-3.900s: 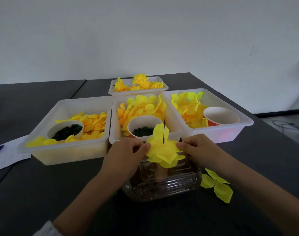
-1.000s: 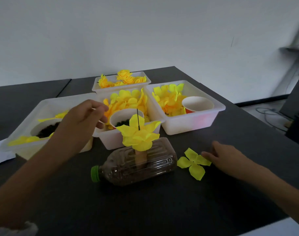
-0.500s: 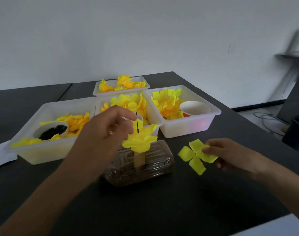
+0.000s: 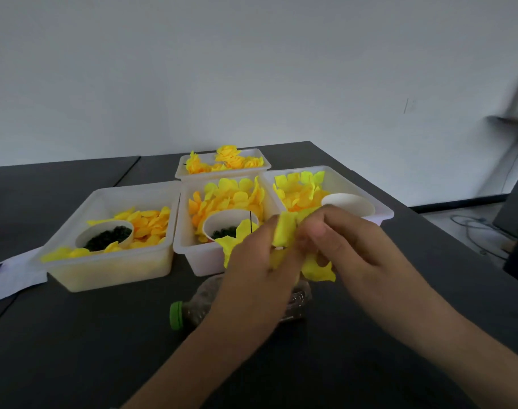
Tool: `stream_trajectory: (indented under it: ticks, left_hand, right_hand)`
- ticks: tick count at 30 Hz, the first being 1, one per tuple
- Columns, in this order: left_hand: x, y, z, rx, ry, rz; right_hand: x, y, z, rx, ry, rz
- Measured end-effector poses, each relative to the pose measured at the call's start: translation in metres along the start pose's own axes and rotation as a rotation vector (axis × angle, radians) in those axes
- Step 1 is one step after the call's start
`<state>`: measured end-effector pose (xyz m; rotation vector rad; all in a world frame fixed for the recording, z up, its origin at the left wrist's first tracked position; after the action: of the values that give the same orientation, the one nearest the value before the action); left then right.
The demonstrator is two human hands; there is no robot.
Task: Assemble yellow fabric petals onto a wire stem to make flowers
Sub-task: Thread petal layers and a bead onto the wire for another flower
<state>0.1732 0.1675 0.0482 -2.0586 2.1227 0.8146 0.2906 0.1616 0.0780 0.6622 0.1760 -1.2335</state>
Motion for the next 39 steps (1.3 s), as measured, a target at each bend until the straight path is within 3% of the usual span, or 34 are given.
stream_trajectory:
  ticks: [4, 6, 11, 14, 21, 26, 29, 32, 36, 39]
  left_hand:
    - [0.002, 0.008, 0.033, 0.327, 0.362, -0.031]
    - [0.002, 0.008, 0.041, 0.371, 0.421, -0.019]
    - [-0.007, 0.012, 0.034, 0.426, 0.325, -0.031]
    - [-0.012, 0.020, 0.037, 0.372, 0.322, -0.088]
    - [-0.044, 0.053, 0.023, 0.276, 0.205, -0.285]
    - [-0.059, 0.063, 0.025, 0.296, 0.207, -0.279]
    - [-0.060, 0.067, 0.035, 0.271, 0.311, -0.175]
    - [-0.056, 0.076, 0.053, 0.106, 0.389, -0.108]
    - [-0.051, 0.086, 0.072, -0.048, 0.347, -0.099]
    - [-0.048, 0.087, 0.080, -0.083, 0.293, -0.043]
  right_hand:
    - [0.007, 0.023, -0.005, 0.217, 0.030, -0.262]
    - [0.007, 0.026, -0.016, 0.233, -0.036, -0.260]
    - [-0.002, 0.003, -0.041, -0.047, -0.245, -0.014]
    - [-0.010, -0.003, -0.038, -0.139, -0.262, -0.016]
    - [-0.075, -0.004, -0.016, 0.081, -0.140, -0.125]
    - [-0.105, -0.014, -0.019, 0.235, -0.042, -0.173]
    - [-0.116, -0.017, -0.038, 0.161, -0.099, -0.095]
    - [-0.120, -0.021, -0.059, 0.080, -0.161, 0.067]
    - [-0.119, -0.031, -0.086, 0.058, -0.268, 0.322]
    - [-0.120, -0.035, -0.098, 0.053, -0.300, 0.400]
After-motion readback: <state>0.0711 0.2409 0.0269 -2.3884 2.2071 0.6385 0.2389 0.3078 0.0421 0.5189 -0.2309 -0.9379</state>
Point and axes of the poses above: each hand's wrist, its own x-axis away from the middle knuckle, its own y-axis out of the back of the hand, z = x × y, the point moved 7 cm from there along -x, towards the middle knuckle, and after that the axes turned 3 degrees about z, right-handed, at the moved point
